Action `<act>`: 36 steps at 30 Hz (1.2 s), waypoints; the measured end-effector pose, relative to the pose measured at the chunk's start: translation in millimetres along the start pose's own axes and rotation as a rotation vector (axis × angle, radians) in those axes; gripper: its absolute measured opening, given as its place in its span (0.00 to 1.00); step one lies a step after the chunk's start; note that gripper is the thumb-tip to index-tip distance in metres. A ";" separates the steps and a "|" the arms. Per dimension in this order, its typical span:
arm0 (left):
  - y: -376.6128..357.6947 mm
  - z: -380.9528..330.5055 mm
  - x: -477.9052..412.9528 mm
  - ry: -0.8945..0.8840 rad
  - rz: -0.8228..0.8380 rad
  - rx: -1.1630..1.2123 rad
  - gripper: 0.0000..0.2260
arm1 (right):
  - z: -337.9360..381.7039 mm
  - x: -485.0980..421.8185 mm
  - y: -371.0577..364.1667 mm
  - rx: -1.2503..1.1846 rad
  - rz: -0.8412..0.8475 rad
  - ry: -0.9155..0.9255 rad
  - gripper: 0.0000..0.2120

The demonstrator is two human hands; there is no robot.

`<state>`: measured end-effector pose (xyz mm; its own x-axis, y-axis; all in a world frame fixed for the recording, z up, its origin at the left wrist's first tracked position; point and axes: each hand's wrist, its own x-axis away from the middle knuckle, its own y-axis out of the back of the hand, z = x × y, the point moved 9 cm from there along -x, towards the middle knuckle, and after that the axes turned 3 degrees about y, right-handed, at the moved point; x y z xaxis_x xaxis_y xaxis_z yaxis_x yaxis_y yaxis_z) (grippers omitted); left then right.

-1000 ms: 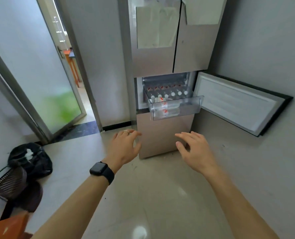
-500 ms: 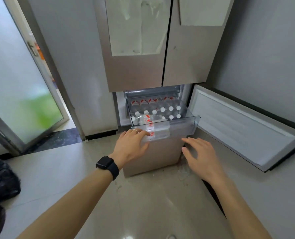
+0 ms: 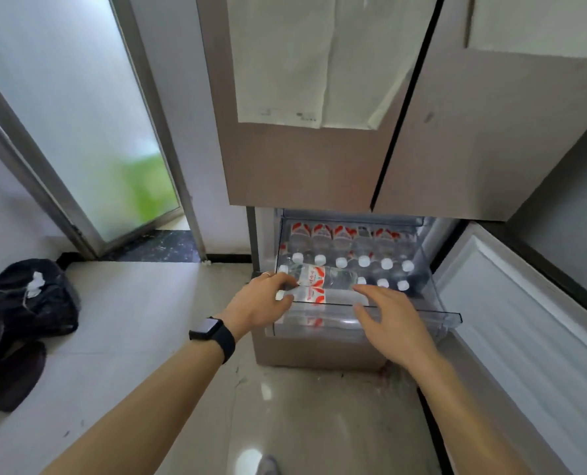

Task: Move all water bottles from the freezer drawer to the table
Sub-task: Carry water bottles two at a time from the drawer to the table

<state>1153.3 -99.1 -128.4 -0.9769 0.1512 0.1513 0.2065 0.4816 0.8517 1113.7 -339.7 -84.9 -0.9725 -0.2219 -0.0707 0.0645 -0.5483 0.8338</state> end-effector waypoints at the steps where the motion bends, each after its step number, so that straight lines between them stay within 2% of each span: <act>1: -4.7 4.6 -11.0 0.019 0.009 0.015 0.16 | -4.4 -19.0 -9.7 0.008 0.034 0.005 0.20; 4: -23.7 15.0 -45.2 0.057 0.062 0.027 0.18 | -15.9 -75.8 -42.0 0.032 0.160 0.017 0.20; 9: -45.0 18.9 -89.9 0.049 0.107 -0.089 0.18 | -25.9 -151.3 -93.3 0.088 0.304 0.019 0.22; 16: -90.7 27.2 -125.9 0.097 0.435 -0.131 0.23 | -26.6 -221.6 -162.5 0.261 0.499 0.079 0.31; 21: -107.4 25.2 -128.8 0.091 0.546 -0.143 0.27 | -17.4 -239.9 -204.6 0.407 0.690 0.173 0.32; 25: -108.5 18.6 -129.0 0.062 0.663 -0.173 0.30 | -11.8 -250.0 -209.8 0.489 0.787 0.257 0.34; 29: -114.2 7.0 -122.3 0.062 0.821 0.021 0.31 | -7.7 -246.0 -181.7 0.364 0.712 0.285 0.29; 33: -108.6 11.6 -126.2 0.142 0.738 -0.037 0.31 | -23.0 -216.3 -137.3 0.085 0.607 0.238 0.21; 36: -105.0 13.9 -128.8 0.274 0.720 0.031 0.40 | -49.9 -194.2 -97.5 -0.022 0.419 0.207 0.20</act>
<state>1258.2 -157.2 -244.3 -0.5790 0.2196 0.7852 0.7942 0.3698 0.4822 1307.4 -283.4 -179.7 -0.7969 -0.5826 0.1600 0.4490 -0.3939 0.8020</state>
